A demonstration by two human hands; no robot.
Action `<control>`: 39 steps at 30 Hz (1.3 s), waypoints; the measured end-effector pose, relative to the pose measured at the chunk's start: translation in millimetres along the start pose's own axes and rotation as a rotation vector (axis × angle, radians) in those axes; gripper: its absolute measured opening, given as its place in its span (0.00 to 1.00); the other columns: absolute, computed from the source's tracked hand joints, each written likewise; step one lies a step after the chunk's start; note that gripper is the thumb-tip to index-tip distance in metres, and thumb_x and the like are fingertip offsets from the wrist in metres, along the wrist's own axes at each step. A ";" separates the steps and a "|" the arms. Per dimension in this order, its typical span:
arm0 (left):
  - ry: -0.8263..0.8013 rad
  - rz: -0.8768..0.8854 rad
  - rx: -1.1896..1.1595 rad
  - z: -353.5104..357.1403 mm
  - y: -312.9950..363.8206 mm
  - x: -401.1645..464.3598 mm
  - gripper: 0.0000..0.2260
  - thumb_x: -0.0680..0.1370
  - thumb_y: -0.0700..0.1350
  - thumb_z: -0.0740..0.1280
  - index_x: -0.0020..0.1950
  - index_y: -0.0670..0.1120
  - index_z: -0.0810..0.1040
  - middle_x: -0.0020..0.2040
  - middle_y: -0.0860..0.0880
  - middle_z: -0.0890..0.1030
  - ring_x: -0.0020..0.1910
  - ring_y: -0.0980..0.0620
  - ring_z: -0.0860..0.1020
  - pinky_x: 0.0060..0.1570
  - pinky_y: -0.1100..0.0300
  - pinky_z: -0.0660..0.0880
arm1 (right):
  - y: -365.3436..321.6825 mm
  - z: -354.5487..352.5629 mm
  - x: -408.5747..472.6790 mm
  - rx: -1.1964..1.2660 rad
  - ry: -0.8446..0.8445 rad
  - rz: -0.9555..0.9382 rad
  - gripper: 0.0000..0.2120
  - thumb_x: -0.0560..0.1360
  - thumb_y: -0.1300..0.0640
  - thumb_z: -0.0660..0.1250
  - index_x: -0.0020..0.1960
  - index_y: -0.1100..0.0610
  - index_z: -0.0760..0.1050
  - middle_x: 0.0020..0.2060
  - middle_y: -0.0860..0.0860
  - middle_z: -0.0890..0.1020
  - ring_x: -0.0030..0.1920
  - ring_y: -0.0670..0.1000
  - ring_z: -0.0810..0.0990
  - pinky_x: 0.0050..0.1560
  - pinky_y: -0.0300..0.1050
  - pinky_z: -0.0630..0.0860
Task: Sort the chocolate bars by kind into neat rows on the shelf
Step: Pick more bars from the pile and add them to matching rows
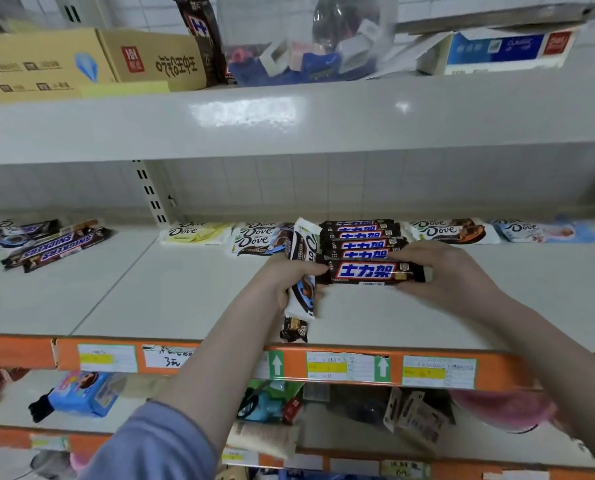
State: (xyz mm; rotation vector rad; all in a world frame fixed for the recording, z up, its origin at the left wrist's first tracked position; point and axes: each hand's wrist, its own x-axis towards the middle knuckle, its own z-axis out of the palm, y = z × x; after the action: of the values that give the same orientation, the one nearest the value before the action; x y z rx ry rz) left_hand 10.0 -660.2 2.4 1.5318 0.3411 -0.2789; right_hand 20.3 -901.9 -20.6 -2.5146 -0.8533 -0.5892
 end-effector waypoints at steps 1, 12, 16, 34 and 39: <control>0.009 -0.004 0.007 1.2 -0.4 4.3 0.09 0.71 0.31 0.70 0.48 0.36 0.75 0.34 0.40 0.80 0.20 0.49 0.77 0.21 0.61 0.75 | 3.4 1.7 1.9 -0.036 -0.004 -0.020 0.21 0.60 0.62 0.78 0.53 0.59 0.81 0.45 0.54 0.84 0.44 0.53 0.81 0.49 0.40 0.71; 0.024 -0.005 0.069 7.7 -1.8 33.6 0.15 0.71 0.29 0.68 0.56 0.32 0.70 0.29 0.38 0.76 0.19 0.48 0.75 0.22 0.59 0.76 | 31.1 20.9 13.7 -0.079 -0.039 -0.009 0.22 0.58 0.62 0.80 0.52 0.60 0.81 0.44 0.56 0.85 0.43 0.58 0.82 0.49 0.46 0.70; 0.004 -0.045 0.086 6.7 0.6 36.9 0.17 0.71 0.30 0.69 0.58 0.32 0.69 0.25 0.40 0.77 0.19 0.48 0.76 0.21 0.60 0.75 | 36.2 24.0 13.0 -0.090 -0.039 0.001 0.21 0.61 0.62 0.78 0.54 0.60 0.80 0.45 0.56 0.84 0.45 0.57 0.81 0.49 0.45 0.70; -0.031 -0.022 -0.186 0.3 6.0 19.4 0.09 0.76 0.49 0.67 0.43 0.43 0.79 0.28 0.48 0.81 0.25 0.52 0.79 0.30 0.61 0.77 | 15.6 14.6 8.5 0.001 0.072 0.185 0.16 0.67 0.60 0.74 0.55 0.58 0.80 0.49 0.55 0.82 0.51 0.56 0.78 0.52 0.43 0.68; -0.038 0.018 -0.500 -9.9 0.8 3.3 0.08 0.76 0.48 0.65 0.45 0.43 0.78 0.36 0.46 0.78 0.33 0.49 0.76 0.34 0.60 0.77 | -24.4 11.4 10.8 0.292 0.098 0.414 0.10 0.72 0.56 0.68 0.53 0.52 0.79 0.41 0.47 0.81 0.42 0.46 0.77 0.44 0.32 0.70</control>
State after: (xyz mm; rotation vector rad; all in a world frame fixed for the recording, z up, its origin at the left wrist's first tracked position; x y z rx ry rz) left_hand 12.9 -650.1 1.8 1.0357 0.3371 -0.1901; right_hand 15.3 -873.4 -18.4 -2.2773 -0.3350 -0.4109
